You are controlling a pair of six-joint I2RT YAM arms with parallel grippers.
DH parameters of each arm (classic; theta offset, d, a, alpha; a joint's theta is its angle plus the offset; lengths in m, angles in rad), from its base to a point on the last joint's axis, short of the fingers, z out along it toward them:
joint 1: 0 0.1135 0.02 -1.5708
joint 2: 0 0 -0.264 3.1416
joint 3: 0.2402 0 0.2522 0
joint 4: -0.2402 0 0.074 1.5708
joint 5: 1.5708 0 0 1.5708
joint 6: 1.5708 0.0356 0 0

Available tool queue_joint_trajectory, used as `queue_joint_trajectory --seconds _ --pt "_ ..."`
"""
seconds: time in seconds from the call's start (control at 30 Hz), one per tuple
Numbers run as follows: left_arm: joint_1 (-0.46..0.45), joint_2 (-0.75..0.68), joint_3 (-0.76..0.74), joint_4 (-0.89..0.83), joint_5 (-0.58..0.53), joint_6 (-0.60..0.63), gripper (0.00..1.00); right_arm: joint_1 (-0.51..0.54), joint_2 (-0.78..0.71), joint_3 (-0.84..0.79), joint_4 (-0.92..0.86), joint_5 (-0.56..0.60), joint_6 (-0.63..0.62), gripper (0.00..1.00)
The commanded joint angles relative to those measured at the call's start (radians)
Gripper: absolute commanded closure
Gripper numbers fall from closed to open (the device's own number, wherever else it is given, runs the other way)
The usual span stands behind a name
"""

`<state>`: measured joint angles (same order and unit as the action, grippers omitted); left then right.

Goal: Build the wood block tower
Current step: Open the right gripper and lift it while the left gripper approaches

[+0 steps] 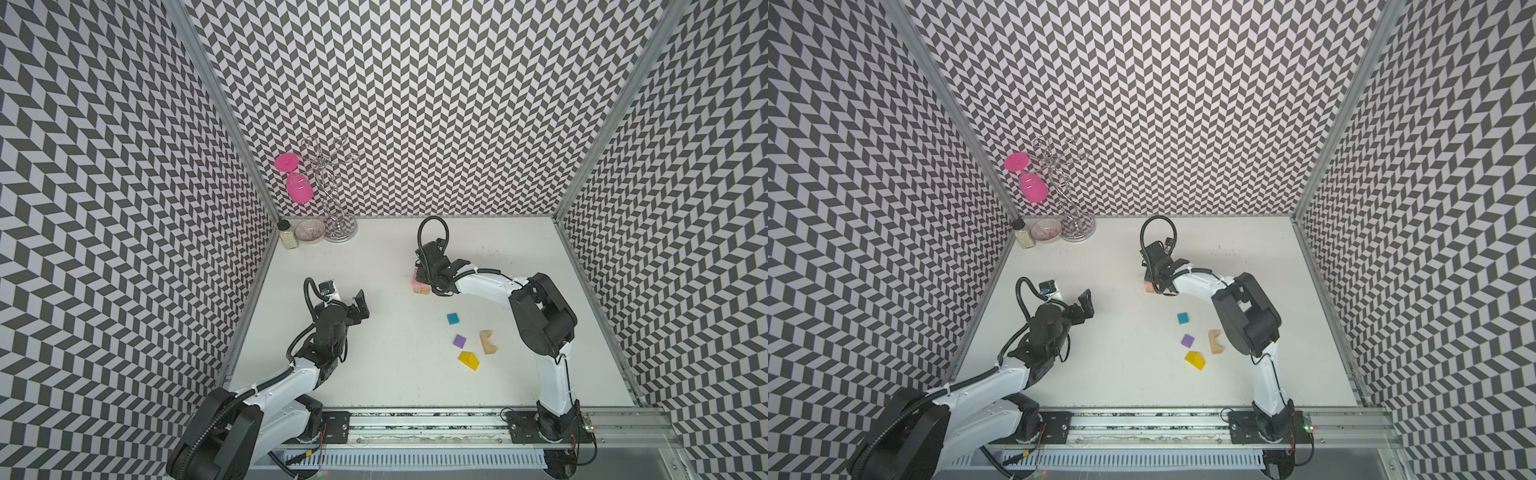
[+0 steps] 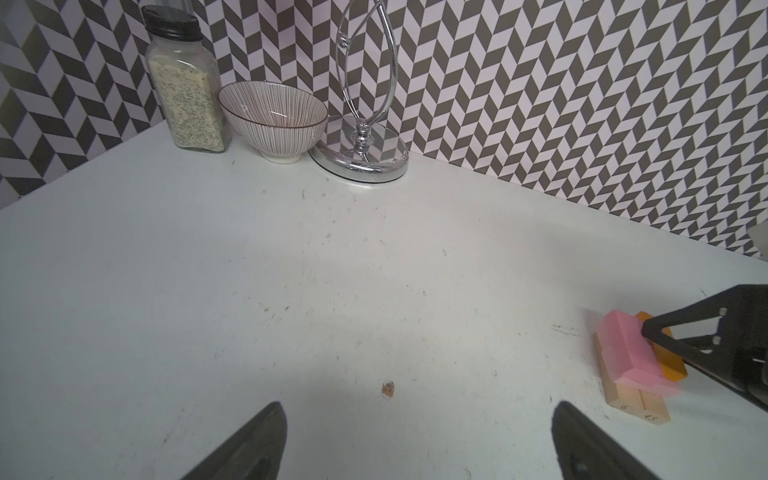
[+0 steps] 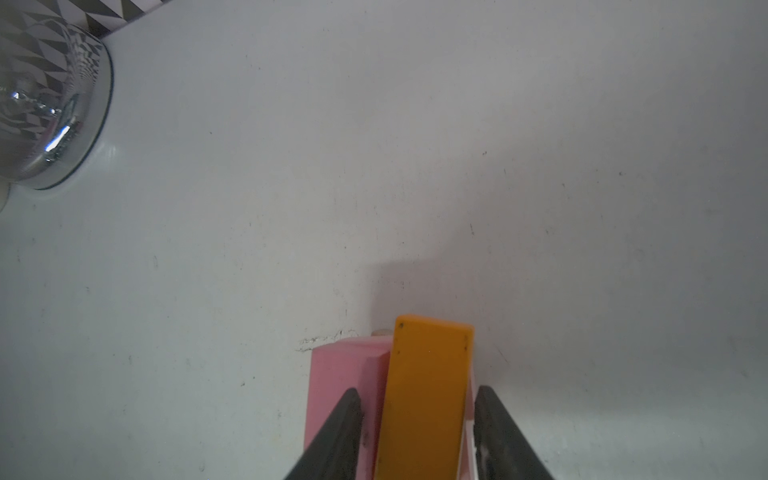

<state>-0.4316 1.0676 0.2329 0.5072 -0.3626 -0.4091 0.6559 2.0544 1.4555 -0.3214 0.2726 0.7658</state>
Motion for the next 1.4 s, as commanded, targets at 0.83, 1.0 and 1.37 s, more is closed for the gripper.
queue_joint_trajectory --seconds 0.83,1.0,1.37 --pt "-0.101 0.510 0.357 0.049 0.362 -0.061 0.00 -0.121 0.149 0.276 -0.082 -0.026 -0.128 0.68" --pt "-0.103 0.570 0.400 0.030 0.369 -0.058 0.00 -0.121 0.164 0.269 -0.077 -0.052 -0.135 0.69" --pt "-0.105 0.637 0.446 0.012 0.384 -0.060 0.00 -0.106 0.156 0.214 -0.048 -0.074 -0.136 0.71"
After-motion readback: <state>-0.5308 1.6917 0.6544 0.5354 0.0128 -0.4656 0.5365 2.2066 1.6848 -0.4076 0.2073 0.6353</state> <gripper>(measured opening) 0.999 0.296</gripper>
